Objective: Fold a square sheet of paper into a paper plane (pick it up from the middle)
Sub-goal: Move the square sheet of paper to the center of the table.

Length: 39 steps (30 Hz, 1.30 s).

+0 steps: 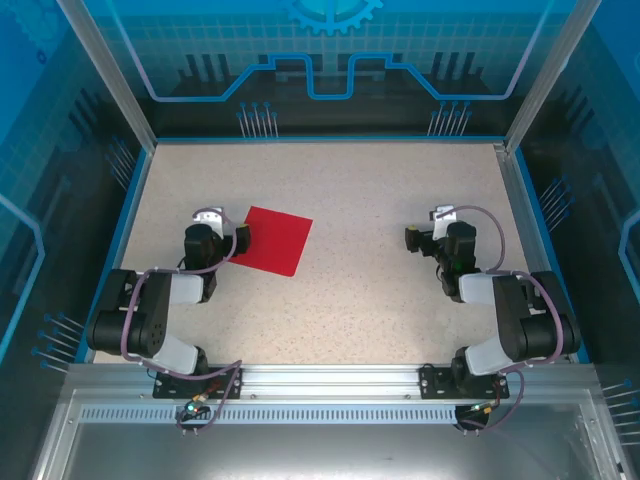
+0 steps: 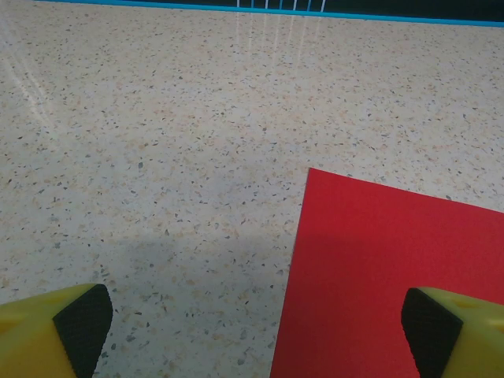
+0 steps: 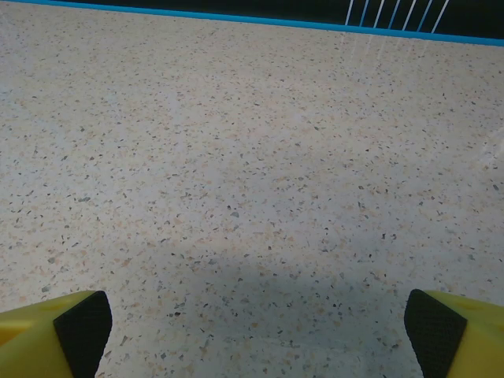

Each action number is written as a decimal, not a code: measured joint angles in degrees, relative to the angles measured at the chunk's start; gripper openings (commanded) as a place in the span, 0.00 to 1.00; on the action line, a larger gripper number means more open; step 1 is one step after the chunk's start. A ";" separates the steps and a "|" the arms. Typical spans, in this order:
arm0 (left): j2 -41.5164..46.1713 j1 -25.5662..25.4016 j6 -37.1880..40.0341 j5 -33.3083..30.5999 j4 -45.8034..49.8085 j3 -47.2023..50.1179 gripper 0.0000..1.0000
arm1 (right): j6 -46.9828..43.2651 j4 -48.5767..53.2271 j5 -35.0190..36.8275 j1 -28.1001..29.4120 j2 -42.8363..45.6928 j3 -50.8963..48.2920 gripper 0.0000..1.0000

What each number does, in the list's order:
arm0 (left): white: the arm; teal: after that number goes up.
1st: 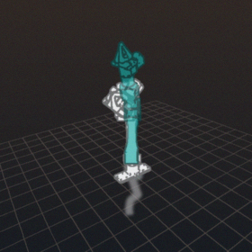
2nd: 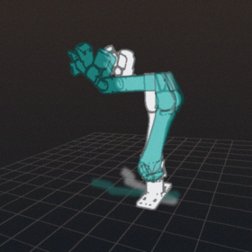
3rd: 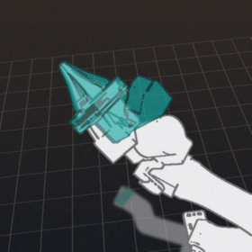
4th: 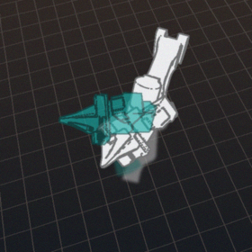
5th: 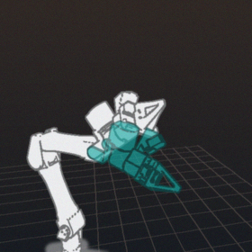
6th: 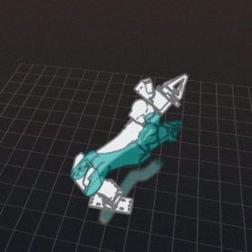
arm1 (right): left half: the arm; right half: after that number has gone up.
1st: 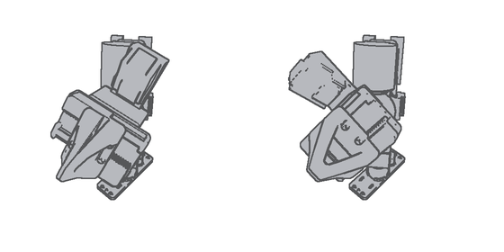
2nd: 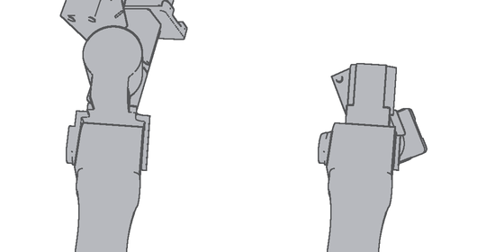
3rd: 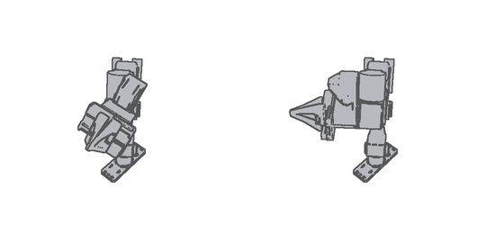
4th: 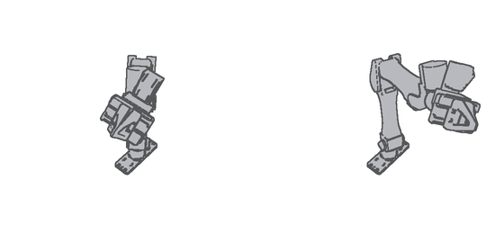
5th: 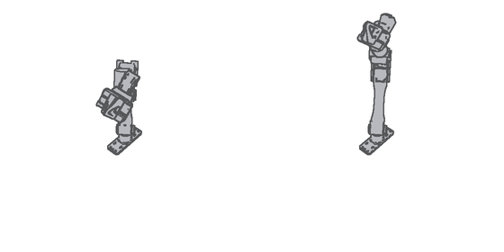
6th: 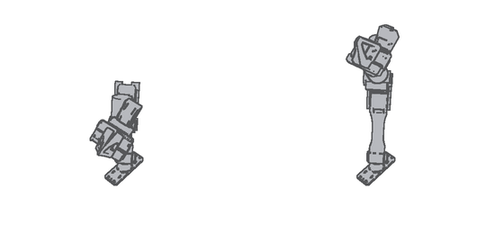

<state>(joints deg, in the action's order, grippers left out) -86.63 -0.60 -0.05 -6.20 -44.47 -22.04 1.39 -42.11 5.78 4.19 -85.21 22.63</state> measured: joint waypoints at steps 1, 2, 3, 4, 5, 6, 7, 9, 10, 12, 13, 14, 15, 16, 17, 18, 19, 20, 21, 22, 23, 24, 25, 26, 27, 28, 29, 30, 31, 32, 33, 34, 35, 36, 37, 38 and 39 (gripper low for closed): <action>0.00 0.00 0.00 0.00 0.00 0.00 0.98 | 0.00 0.00 0.00 0.00 0.00 0.00 0.99; 0.00 0.00 0.00 0.00 0.00 0.00 0.99 | 0.00 0.00 0.00 0.00 0.00 0.00 0.99; 0.00 0.00 0.00 0.00 0.00 0.00 0.98 | 0.00 0.00 0.00 0.00 0.00 0.00 0.99; 0.00 0.00 0.00 0.00 0.00 0.00 0.99 | 0.00 0.00 0.00 0.00 0.00 0.00 0.99; 0.00 0.00 0.00 0.00 0.00 0.00 0.98 | 0.00 0.00 0.00 0.00 0.00 0.00 0.99; 0.00 0.00 0.00 0.00 0.00 0.00 0.99 | 0.00 0.00 0.00 0.00 0.00 0.00 1.00; 0.00 0.00 0.00 0.00 0.00 0.00 0.98 | 0.00 0.00 0.00 0.00 0.00 0.00 1.00; 0.00 0.00 0.00 0.00 0.00 0.00 0.98 | 0.00 0.00 0.00 0.00 0.00 0.00 0.99; 0.00 0.00 0.00 0.00 0.00 0.00 0.99 | 0.00 0.00 0.00 0.00 0.00 0.00 0.99; 0.00 0.00 0.00 0.00 0.00 0.00 0.99 | 0.00 0.00 0.00 0.00 0.00 0.00 1.00; 0.00 0.00 0.00 0.00 0.00 0.00 0.98 | 0.00 0.00 0.00 0.00 0.00 0.00 0.99; 0.00 0.00 0.00 0.00 0.00 0.00 0.99 | 0.00 0.00 0.00 0.00 0.00 0.00 0.99; 0.00 0.00 0.00 0.00 0.00 0.00 0.98 | 0.00 0.00 0.00 0.00 0.00 0.00 0.99; 0.00 0.00 0.00 0.00 0.00 0.00 0.98 | 0.00 0.00 0.00 0.00 0.00 0.00 0.99; 0.00 0.00 0.00 0.00 0.00 0.00 0.99 | 0.00 0.00 0.00 0.00 0.00 0.00 1.00; 0.00 0.00 0.00 0.00 0.00 0.00 0.98 | 0.00 0.00 0.00 0.00 0.00 0.00 0.99; 0.00 0.00 0.00 0.00 0.00 0.00 0.99 | 0.00 0.00 0.00 0.00 0.00 0.00 0.99; 0.00 0.00 0.00 0.00 0.00 0.00 0.99 | 0.00 0.00 0.00 0.00 0.00 0.00 0.99; 0.00 0.00 0.00 0.00 0.00 0.00 0.99 | 0.00 0.00 0.00 0.00 0.00 0.00 0.99; 0.00 0.00 0.00 0.00 0.00 0.00 0.99 | 0.00 0.00 0.00 0.00 0.00 0.00 0.99; 0.00 0.00 0.00 0.00 0.00 0.00 0.98 | 0.00 0.00 0.00 0.00 0.00 0.00 0.99; 0.00 0.00 0.00 0.00 0.00 0.00 0.99 | 0.00 0.00 0.00 0.00 0.00 0.00 0.99; 0.00 0.00 0.00 0.00 0.00 0.00 0.98 | -0.07 0.00 -0.02 0.00 0.00 0.00 0.99; 0.00 0.00 0.00 0.00 0.00 0.00 0.98 | -0.22 0.17 -0.02 0.00 0.00 0.13 0.99; 0.00 0.00 0.00 -0.02 0.07 -0.02 0.98 | -0.37 0.59 0.07 0.00 0.07 0.42 0.99; 0.00 0.00 -0.04 -0.24 0.44 -0.17 0.99 | -0.39 1.27 0.39 0.04 0.33 0.76 1.00; 0.11 0.00 -0.07 -0.61 1.42 -0.66 0.99 | -0.42 2.73 1.11 0.13 0.96 1.36 0.99; 0.57 0.00 -0.15 -1.16 3.69 -1.57 0.99 | -0.46 5.38 2.29 0.42 2.08 2.45 0.99; 1.22 0.00 -0.33 -1.62 5.70 -2.56 0.98 | -0.55 7.23 3.08 0.79 2.99 3.43 0.99; 2.21 0.00 -0.55 -2.19 8.59 -4.09 0.99 | -0.68 10.62 4.55 1.53 4.31 5.40 1.00; 3.26 0.00 -0.81 -2.69 11.13 -5.84 0.99 | -0.59 13.94 6.05 2.67 5.29 7.89 0.99; 4.20 0.00 -1.14 -3.10 12.98 -7.43 0.98 | -0.28 16.76 6.99 3.87 5.86 10.23 0.99; 5.25 0.00 -1.53 -3.50 14.88 -9.20 0.98 | 0.35 20.02 7.87 5.35 6.16 13.20 0.99; 6.25 0.00 -1.97 -3.67 16.41 -10.62 0.99 | 1.46 24.04 8.66 7.28 6.23 16.76 0.99; 7.30 0.00 -2.82 -3.67 17.88 -11.78 0.98 | 2.75 27.87 8.87 8.85 5.95 20.04 1.00; 8.46 0.00 -3.85 -3.61 19.56 -12.94 0.98 | 4.31 32.06 9.01 10.64 5.20 24.02 0.99; 9.42 0.00 -5.03 -3.45 21.35 -14.01 0.98 | 6.08 35.89 9.09 12.46 4.04 28.13 0.99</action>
<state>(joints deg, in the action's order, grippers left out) -77.21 -0.60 -5.08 -9.65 -23.11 -36.05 7.46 -6.22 14.87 16.64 -81.17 50.76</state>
